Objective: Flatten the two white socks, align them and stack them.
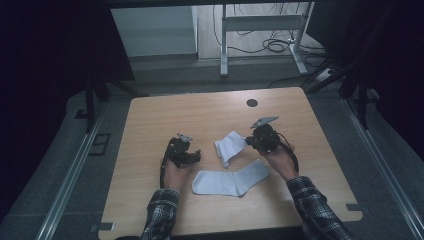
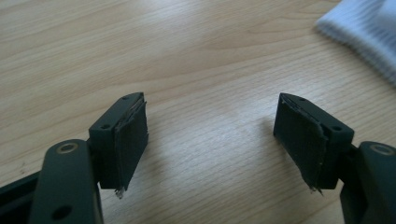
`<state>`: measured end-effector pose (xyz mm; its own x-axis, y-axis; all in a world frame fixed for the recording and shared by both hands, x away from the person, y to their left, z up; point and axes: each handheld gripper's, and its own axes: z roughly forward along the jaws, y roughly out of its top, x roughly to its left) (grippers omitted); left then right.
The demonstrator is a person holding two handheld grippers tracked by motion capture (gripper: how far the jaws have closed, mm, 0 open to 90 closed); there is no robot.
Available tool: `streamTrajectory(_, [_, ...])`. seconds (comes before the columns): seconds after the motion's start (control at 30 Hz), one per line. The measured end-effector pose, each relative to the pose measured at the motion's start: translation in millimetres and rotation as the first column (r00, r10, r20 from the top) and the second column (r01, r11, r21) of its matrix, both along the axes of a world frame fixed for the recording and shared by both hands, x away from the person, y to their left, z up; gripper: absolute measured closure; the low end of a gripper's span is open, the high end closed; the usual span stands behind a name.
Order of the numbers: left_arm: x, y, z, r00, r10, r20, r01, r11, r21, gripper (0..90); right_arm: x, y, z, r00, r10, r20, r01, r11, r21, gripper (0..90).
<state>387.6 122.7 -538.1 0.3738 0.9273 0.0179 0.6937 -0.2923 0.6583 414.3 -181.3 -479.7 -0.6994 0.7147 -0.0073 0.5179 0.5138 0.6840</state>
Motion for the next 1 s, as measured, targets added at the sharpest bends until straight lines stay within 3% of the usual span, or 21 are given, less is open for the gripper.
streamTrajectory(0.03, [0.0,0.0,0.2,1.0000,-0.001,-0.001,0.001,1.0000,0.001,26.1,1.0,-5.8,-0.4,0.9999,-0.009,-0.007,0.009,0.9999,0.010,73.1])
streamTrajectory(0.1, [0.0,-1.8,1.4,1.0000,-0.007,0.000,0.007,1.0000,0.002,25.8,1.1,-7.3,-1.2,0.9999,-0.012,-0.009,0.012,0.9998,0.014,72.4])
streamTrajectory(0.17, [0.9,-7.6,6.4,0.9996,-0.021,0.017,0.022,0.9984,-0.052,24.6,-1.5,-5.8,-2.6,0.9996,0.000,-0.028,0.001,0.9994,0.033,70.7])
streamTrajectory(0.23, [1.3,-10.6,8.4,0.9993,-0.031,0.020,0.032,0.9979,-0.056,23.6,-3.0,-3.0,-2.9,0.9993,0.011,-0.036,-0.010,0.9989,0.046,70.4])
streamTrajectory(0.3, [1.2,-17.6,11.5,0.9988,-0.038,0.030,0.040,0.9976,-0.056,23.1,-9.0,11.1,-3.5,0.9975,0.052,-0.049,-0.048,0.9958,0.078,66.2])
streamTrajectory(0.47, [-2.1,-23.4,13.8,0.9979,-0.052,0.039,0.054,0.9966,-0.061,23.1,-17.3,33.4,-4.5,0.9928,0.110,-0.049,-0.105,0.9906,0.088,53.5])
streamTrajectory(0.63, [-4.5,-18.1,12.2,0.9984,-0.046,0.034,0.048,0.9965,-0.068,23.0,-18.1,50.6,-20.5,0.9945,0.093,-0.049,-0.093,0.9956,0.016,48.5])
streamTrajectory(0.67, [-4.9,-17.1,12.0,0.9984,-0.047,0.032,0.049,0.9961,-0.073,23.0,-17.3,51.8,-25.4,0.9948,0.086,-0.055,-0.086,0.9963,-0.001,51.1])
streamTrajectory(0.7, [-5.0,-16.4,12.0,0.9983,-0.049,0.032,0.051,0.9958,-0.075,23.0,-15.9,51.7,-35.0,0.9953,0.068,-0.068,-0.072,0.9964,-0.046,71.9])
streamTrajectory(0.77, [-4.6,-16.5,12.1,0.9982,-0.052,0.031,0.054,0.9954,-0.079,23.0,-15.0,49.1,-39.1,0.9949,0.068,-0.075,-0.070,0.9968,-0.037,83.3])
streamTrajectory(0.8, [-3.9,-17.2,12.4,0.9981,-0.055,0.030,0.057,0.9945,-0.088,23.0,-15.0,49.1,-39.1,0.9949,0.068,-0.075,-0.070,0.9968,-0.037,83.3])
streamTrajectory(0.87, [-0.4,-22.8,14.3,0.9973,-0.065,0.032,0.069,0.9919,-0.107,21.6,-13.4,41.6,-34.0,0.9943,0.061,-0.088,-0.061,0.9981,0.008,84.6])
streamTrajectory(1.0, [3.9,-33.4,16.8,0.9963,-0.078,0.036,0.082,0.9899,-0.116,19.8,-10.6,26.3,-13.9,0.9944,0.056,-0.089,-0.049,0.9954,0.082,84.5])
